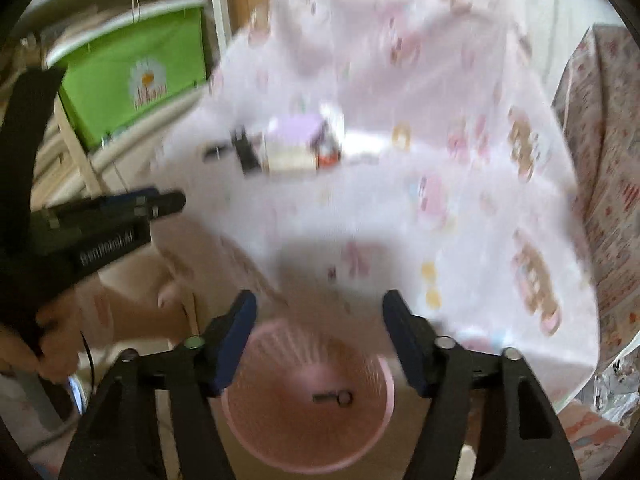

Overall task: Collect trash
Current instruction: 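Grasp the purple gingham tissue pack with the left tool while the right tool reaches the white tissue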

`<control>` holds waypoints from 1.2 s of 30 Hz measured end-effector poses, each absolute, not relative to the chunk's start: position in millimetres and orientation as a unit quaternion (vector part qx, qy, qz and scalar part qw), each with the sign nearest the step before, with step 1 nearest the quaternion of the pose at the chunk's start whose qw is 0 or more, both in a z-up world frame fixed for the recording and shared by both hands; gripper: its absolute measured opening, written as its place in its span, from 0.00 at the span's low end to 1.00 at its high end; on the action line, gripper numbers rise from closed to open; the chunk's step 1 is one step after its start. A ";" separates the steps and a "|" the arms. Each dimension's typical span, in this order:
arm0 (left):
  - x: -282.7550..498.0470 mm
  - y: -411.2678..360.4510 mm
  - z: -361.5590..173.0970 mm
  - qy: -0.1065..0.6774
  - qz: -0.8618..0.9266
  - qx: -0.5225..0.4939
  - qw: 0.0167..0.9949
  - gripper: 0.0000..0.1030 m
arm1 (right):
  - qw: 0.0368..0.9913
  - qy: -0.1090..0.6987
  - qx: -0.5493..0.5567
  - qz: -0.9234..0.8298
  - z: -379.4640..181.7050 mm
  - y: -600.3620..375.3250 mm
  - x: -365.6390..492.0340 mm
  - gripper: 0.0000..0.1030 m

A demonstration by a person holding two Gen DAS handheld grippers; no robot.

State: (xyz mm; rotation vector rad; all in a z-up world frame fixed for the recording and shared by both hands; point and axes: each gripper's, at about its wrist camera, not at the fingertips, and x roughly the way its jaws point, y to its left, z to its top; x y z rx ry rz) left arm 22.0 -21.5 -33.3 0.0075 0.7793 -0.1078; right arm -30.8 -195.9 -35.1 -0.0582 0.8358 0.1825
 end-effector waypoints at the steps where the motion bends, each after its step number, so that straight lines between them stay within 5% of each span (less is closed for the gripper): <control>1: 22.8 -18.5 -28.8 0.375 -0.048 0.001 0.926 0.28 | 0.915 0.395 -0.027 0.082 -29.0 -195.9 -30.0 0.52; 4: 30.8 -13.7 -10.3 0.362 -0.040 0.011 0.931 0.28 | 0.919 0.384 -0.027 0.082 -12.3 -193.7 -22.0 0.39; 7: 45.1 -13.5 10.9 0.358 -0.059 0.020 0.932 0.34 | 0.920 0.383 -0.009 0.084 2.3 -198.4 -3.7 0.38; 10: 68.6 -11.7 35.7 0.350 -0.061 0.018 0.934 0.57 | 0.922 0.378 0.002 0.084 19.1 -209.3 14.3 0.38; 15: 102.7 -12.7 62.4 0.327 -0.055 0.036 0.943 0.73 | 0.934 0.349 -0.016 0.074 42.6 -220.8 41.3 0.38; 36: 157.8 -38.5 -13.1 0.426 -0.109 0.009 0.898 0.75 | 0.935 0.354 0.012 0.025 14.0 -255.3 103.9 0.52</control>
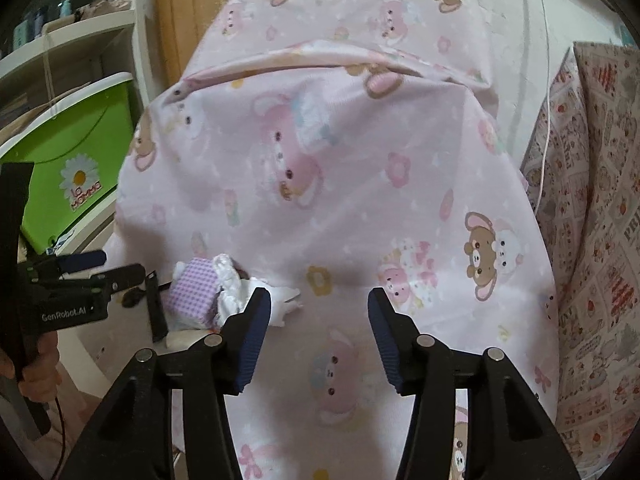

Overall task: Collect trash
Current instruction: 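Grasp the purple gingham tissue pack with the left tool while the right tool reaches the white tissue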

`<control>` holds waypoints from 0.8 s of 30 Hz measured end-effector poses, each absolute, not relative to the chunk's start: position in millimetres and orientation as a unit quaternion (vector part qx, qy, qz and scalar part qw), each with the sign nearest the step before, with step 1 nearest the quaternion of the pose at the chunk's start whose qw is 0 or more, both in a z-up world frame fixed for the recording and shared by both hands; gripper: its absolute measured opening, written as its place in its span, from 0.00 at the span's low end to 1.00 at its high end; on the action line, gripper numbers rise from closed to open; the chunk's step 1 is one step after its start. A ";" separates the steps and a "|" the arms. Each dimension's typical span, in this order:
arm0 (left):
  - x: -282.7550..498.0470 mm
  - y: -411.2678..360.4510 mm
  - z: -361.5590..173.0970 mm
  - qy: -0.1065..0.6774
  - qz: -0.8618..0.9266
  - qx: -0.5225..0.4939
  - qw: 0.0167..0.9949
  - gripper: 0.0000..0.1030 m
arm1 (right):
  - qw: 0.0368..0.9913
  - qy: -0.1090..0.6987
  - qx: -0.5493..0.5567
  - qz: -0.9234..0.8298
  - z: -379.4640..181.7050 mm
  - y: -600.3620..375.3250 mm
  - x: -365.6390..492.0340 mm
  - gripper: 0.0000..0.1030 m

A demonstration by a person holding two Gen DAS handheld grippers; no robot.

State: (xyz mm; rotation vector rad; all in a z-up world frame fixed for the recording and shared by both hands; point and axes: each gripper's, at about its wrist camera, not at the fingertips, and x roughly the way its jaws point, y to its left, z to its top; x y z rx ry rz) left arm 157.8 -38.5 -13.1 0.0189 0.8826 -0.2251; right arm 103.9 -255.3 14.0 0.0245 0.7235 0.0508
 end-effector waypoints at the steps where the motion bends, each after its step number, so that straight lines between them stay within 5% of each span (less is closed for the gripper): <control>1: 159.4 -40.9 -15.0 0.431 -0.114 0.007 0.895 0.73 | 0.935 0.355 0.014 0.022 13.4 -257.5 105.5 0.52; 6: 166.2 -57.5 -22.9 0.455 -0.148 0.004 0.878 0.58 | 0.934 0.356 0.029 0.014 12.7 -266.1 111.7 0.52; 24: 182.4 -105.6 -56.1 0.502 -0.144 0.051 0.851 0.56 | 0.930 0.365 0.034 0.007 5.9 -265.5 123.1 0.52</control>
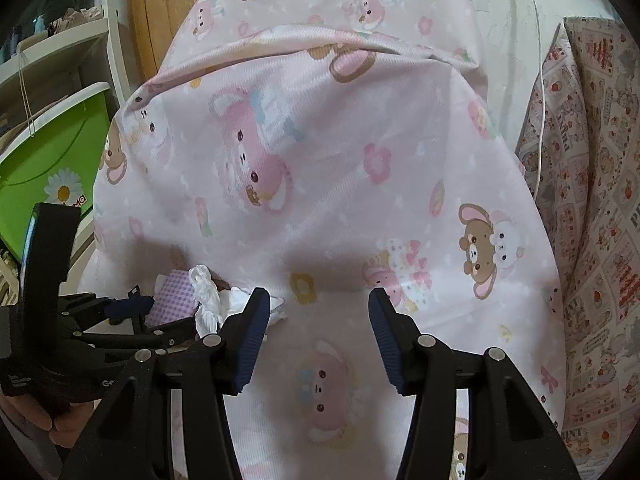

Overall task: Collect trash
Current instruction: 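Grasp the purple gingham tissue pack with the left tool while the right tool reaches the white tissue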

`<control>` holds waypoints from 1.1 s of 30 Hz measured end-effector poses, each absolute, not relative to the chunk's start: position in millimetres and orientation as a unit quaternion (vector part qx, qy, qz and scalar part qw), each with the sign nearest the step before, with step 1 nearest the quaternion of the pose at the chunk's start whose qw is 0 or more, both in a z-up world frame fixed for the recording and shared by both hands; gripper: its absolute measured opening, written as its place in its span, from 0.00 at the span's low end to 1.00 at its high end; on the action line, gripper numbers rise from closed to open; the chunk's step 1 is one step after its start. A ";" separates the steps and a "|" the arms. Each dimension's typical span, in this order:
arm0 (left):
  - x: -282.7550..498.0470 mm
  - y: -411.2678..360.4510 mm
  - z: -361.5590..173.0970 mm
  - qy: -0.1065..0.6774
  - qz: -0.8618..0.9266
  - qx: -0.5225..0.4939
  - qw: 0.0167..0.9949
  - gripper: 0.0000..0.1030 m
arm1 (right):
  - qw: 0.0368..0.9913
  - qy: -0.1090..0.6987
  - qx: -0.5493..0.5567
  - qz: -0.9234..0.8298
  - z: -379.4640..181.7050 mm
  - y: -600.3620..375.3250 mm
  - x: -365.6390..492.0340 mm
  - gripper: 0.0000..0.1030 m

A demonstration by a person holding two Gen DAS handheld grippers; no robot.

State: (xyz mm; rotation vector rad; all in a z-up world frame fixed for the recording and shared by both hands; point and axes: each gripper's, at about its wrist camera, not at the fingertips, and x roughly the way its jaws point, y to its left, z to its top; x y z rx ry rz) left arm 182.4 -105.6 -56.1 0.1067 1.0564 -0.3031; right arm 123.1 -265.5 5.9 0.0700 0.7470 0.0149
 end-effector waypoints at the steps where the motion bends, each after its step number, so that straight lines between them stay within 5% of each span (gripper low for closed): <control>1: 183.0 -105.7 -57.3 0.504 -0.143 0.050 0.850 0.55 | 0.930 0.365 0.033 0.007 5.7 -265.1 123.2 0.52; 26: 159.0 -42.0 21.2 0.370 -0.123 -0.015 0.921 0.49 | 0.913 0.395 0.067 0.076 -13.3 -232.5 149.2 0.52; 33: 163.8 -25.2 27.3 0.365 -0.114 -0.036 0.923 0.49 | 0.901 0.415 0.058 0.109 -33.9 -208.0 165.8 0.40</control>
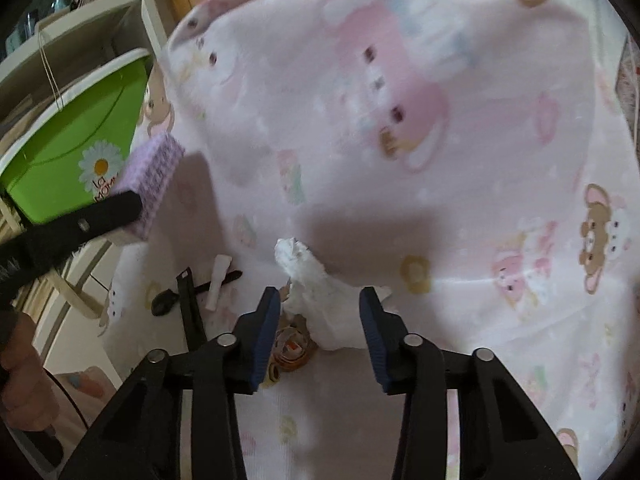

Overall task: Collect trash
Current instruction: 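Grasp the purple gingham tissue pack with the left tool while the right tool reaches the white tissue, then pinch the crumpled white tissue with the right tool while the left tool holds the pack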

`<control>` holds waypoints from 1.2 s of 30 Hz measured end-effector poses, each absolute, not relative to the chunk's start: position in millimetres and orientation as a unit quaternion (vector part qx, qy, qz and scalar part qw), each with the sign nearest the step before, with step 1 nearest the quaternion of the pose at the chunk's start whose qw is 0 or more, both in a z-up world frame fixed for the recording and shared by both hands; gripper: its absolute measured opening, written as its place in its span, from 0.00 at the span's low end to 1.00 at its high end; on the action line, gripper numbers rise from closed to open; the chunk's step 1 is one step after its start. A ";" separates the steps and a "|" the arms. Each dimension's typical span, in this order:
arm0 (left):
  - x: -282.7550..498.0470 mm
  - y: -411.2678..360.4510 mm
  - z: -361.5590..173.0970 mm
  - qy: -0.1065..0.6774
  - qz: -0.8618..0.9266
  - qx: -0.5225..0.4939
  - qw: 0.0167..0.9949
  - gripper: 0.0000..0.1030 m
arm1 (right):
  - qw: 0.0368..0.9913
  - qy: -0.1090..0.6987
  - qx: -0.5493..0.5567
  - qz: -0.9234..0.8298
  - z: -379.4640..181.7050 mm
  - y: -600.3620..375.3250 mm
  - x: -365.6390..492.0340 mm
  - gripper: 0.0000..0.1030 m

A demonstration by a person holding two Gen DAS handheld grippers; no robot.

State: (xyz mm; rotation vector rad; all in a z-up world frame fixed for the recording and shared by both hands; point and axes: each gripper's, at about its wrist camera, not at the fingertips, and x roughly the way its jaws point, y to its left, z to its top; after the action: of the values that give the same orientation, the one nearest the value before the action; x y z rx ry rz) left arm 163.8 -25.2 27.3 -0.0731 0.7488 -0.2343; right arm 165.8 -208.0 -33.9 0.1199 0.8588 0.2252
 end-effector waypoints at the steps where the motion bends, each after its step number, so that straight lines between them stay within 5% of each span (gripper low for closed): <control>1: 163.9 -23.8 27.4 0.365 -0.114 -0.037 0.923 0.49 | 0.900 0.418 0.057 0.110 -36.9 -205.4 166.1 0.37; 4: 163.8 -22.8 27.1 0.365 -0.113 -0.037 0.923 0.49 | 0.897 0.425 0.058 0.111 -44.8 -200.1 167.5 0.31; 9: 162.7 -22.3 27.3 0.362 -0.112 -0.033 0.925 0.49 | 0.894 0.431 0.061 0.107 -49.2 -199.7 170.6 0.03; 36: 78.0 -30.2 10.9 0.392 -0.147 -0.024 0.908 0.49 | 0.925 0.358 0.058 0.116 23.0 -226.8 72.9 0.02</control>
State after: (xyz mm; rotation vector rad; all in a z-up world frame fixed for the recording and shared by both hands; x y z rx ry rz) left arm 78.0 -30.2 10.9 -0.0494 0.8089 -0.3038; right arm 72.9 -226.8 23.0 0.1192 0.7337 0.2377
